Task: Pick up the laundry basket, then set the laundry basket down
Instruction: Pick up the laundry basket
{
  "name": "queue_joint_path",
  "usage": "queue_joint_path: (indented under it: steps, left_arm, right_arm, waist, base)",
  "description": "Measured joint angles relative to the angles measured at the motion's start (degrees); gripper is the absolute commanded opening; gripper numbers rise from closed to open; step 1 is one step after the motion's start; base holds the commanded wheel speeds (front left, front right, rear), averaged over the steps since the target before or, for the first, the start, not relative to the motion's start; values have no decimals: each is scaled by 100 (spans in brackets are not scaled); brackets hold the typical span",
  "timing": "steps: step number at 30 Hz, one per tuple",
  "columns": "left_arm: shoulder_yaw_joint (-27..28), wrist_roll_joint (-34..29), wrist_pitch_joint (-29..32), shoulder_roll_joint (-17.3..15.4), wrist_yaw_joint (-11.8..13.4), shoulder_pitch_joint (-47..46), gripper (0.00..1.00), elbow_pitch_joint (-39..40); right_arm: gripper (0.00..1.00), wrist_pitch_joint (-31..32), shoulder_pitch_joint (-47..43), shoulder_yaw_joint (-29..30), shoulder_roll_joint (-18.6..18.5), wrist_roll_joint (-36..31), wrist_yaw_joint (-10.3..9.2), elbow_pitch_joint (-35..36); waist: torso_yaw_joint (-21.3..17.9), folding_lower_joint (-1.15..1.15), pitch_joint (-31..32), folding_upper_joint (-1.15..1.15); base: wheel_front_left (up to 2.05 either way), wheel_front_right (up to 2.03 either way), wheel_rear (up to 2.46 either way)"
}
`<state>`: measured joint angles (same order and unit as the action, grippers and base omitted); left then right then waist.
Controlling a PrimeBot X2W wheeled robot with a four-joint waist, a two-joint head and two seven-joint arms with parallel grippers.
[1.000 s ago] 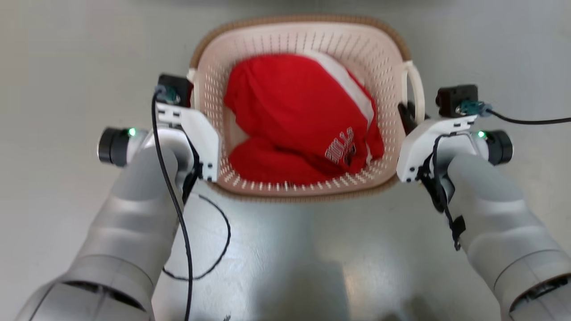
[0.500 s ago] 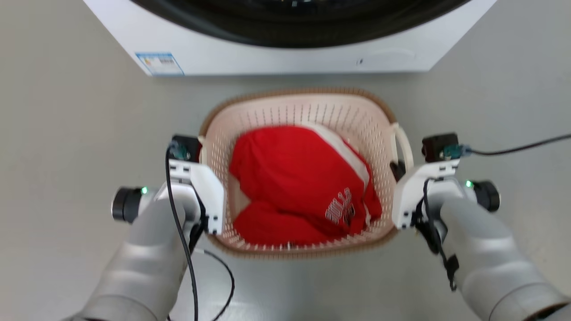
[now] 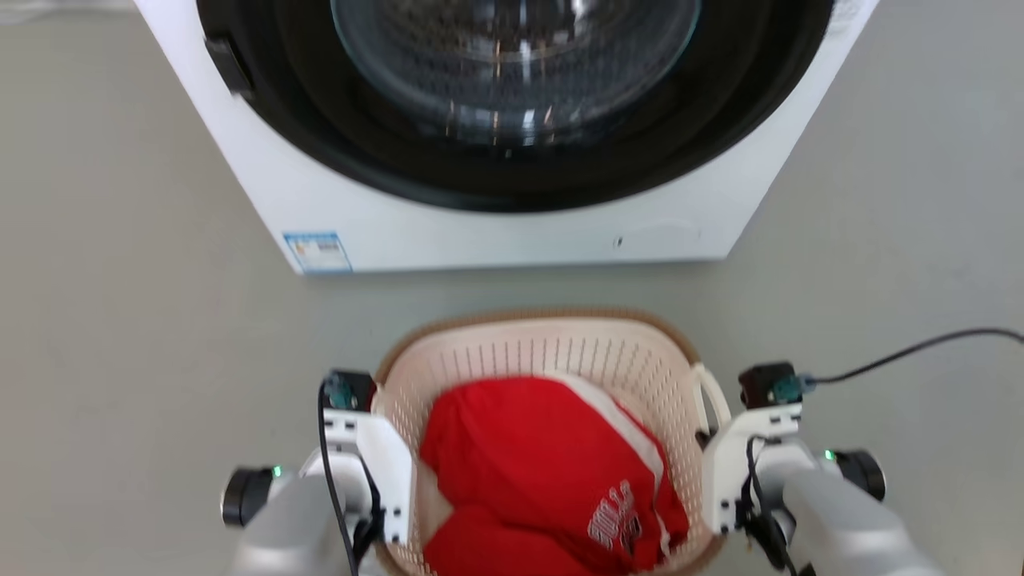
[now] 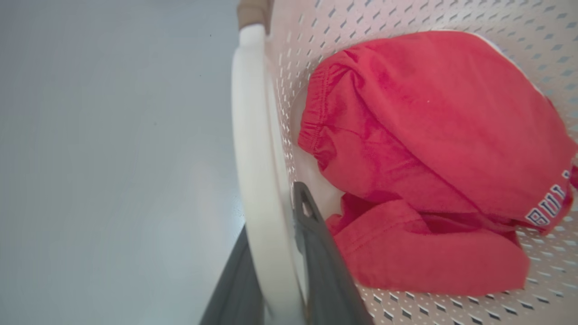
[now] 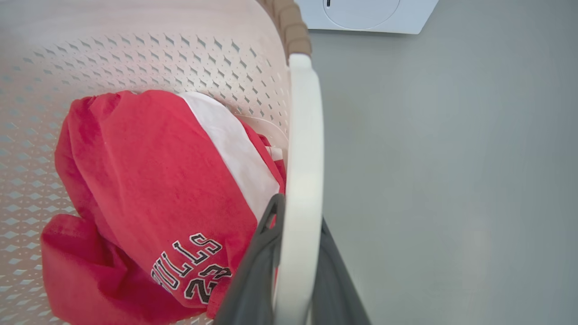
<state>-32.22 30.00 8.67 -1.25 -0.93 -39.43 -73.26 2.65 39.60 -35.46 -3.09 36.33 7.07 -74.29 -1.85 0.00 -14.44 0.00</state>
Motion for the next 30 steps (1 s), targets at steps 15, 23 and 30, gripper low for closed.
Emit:
queue_joint_path:
  steps: [15, 23, 30]
  left_arm:
    - [-889, 894, 308, -58, 302, 982, 0, 441]
    - [-1265, 1198, 369, -80, 397, 986, 0, 488]
    - [-1503, 1404, 366, -83, 446, 986, 0, 481]
  right_arm:
    - [0, 299, -794, -242, -4, 260, 0, -48]
    - [0, 396, -831, -420, -16, 433, 0, -14]
    - [0, 396, -905, -570, -18, 524, -1, 2]
  waist:
    - [-132, 0, 1352, 0]
    - [-126, 0, 1560, 0]
    - [-111, 0, 1565, 0]
  base:
    - [0, 0, 0]
    - [0, 0, 0]
    - [0, 0, 0]
